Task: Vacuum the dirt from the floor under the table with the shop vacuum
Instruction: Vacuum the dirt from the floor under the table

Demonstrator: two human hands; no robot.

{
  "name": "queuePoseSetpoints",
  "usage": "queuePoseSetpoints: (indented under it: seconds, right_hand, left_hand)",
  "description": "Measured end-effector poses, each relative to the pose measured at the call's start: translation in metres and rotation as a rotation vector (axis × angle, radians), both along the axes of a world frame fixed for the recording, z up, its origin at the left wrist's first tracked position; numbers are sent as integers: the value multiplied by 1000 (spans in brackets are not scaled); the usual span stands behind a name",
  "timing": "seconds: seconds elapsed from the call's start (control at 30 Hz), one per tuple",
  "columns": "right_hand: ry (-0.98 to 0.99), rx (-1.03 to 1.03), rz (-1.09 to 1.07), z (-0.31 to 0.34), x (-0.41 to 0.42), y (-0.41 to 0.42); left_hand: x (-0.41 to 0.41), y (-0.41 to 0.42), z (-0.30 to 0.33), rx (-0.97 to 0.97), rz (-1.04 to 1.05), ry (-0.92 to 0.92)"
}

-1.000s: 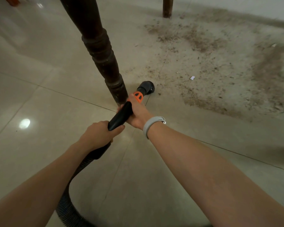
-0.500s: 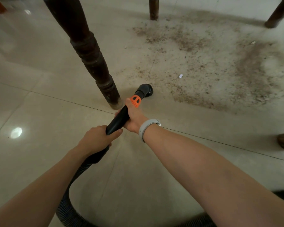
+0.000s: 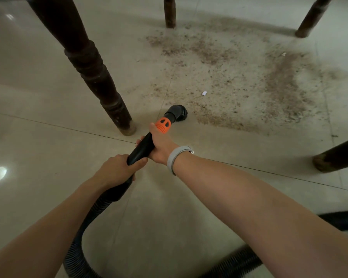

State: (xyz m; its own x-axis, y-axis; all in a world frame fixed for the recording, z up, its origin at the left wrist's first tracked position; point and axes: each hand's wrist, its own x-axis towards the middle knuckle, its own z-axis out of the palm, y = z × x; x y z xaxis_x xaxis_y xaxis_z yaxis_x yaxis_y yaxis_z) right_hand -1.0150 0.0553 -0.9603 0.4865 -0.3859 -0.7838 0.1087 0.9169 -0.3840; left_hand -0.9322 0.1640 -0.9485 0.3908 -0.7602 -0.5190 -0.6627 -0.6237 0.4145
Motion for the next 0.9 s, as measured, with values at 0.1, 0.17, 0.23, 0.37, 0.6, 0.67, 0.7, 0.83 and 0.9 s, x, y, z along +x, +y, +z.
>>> queuePoseSetpoints:
  seconds: [0.1, 0.17, 0.23, 0.37, 0.6, 0.67, 0.7, 0.83, 0.9]
  right_hand:
    - [2, -12, -12, -3, -10, 2]
    - [-9, -7, -28, -5, -17, 4]
    - [-9, -6, -42, -5, -23, 5]
    - [13, -23, -55, -3, -33, 1]
    - [55, -45, -82, 1, -47, -6]
    - [55, -37, -105, 1, -52, -6]
    - [54, -36, -118, 1, -55, -7]
    - [57, -34, -161, 1, -67, -10]
    - [70, -38, -173, 1, -75, -13]
  left_hand:
    - [-5, -1, 2, 3, -55, -1]
    - [-6, -1, 3, 11, -90, 5]
    - [-9, -1, 3, 17, -113, 15]
    - [-19, -7, 2, 12, -139, 24]
    - [-30, -20, 2, 14, -173, 35]
    - [-31, -22, 1, 24, -197, 22]
    - [-32, -23, 0, 26, -210, 12]
    - [-42, -30, 0, 17, -245, 2]
    - [-49, -35, 0, 15, -254, 10]
